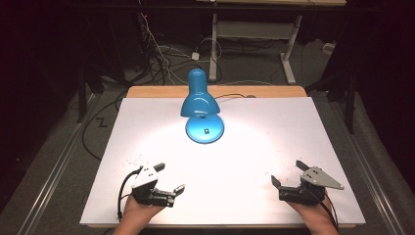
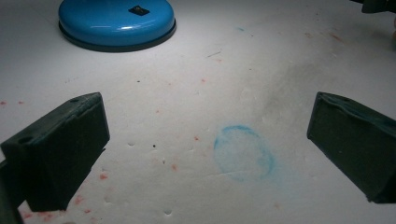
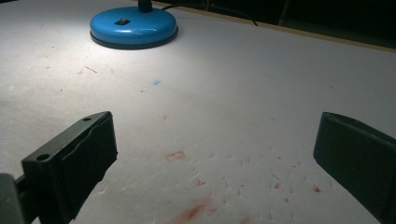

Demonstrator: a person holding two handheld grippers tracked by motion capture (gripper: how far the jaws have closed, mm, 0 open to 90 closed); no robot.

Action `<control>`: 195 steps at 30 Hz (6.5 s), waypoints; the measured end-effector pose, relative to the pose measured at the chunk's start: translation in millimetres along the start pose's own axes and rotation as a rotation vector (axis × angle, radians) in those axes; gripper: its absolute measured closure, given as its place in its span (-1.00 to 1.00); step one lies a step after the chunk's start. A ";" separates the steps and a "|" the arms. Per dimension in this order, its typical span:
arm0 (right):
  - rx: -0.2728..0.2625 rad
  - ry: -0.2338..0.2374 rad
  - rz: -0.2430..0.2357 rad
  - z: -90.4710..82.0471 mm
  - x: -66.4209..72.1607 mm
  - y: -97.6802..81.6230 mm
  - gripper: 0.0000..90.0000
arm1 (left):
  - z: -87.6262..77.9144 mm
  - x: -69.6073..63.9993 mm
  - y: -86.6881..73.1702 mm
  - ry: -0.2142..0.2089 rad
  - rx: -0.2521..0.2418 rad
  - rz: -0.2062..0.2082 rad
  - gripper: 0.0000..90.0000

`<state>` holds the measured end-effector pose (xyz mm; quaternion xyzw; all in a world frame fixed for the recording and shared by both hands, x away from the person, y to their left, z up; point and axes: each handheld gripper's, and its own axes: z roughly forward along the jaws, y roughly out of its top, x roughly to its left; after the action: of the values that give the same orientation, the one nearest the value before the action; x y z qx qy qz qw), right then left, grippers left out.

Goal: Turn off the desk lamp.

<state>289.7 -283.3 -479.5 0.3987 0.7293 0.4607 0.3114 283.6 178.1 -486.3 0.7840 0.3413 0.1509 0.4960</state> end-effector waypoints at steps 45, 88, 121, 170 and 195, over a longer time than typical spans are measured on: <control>0.007 0.011 -0.049 -0.5 6.7 4.0 -0.99 | -4.5 4.4 0.6 -0.057 -0.014 -0.025 -0.69; 0.011 0.016 -0.065 -0.5 9.6 4.6 -0.99 | -4.4 5.8 5.1 -0.068 0.010 -0.049 0.89; 0.033 0.059 -0.055 -0.2 11.4 3.6 -0.99 | 5.0 22.4 44.9 -0.118 -0.003 -0.031 0.95; 0.000 0.041 -0.047 -8.8 3.3 4.7 -0.99 | 72.9 77.7 91.1 -0.070 -0.024 -0.068 0.95; 0.000 0.042 -0.042 -9.7 2.5 3.9 -0.98 | 124.1 96.4 83.6 -0.097 -0.035 -0.194 0.95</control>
<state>281.7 -284.3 -472.4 0.3737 0.7438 0.4622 0.3057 456.7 137.4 -479.8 0.7448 0.3883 0.0699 0.5381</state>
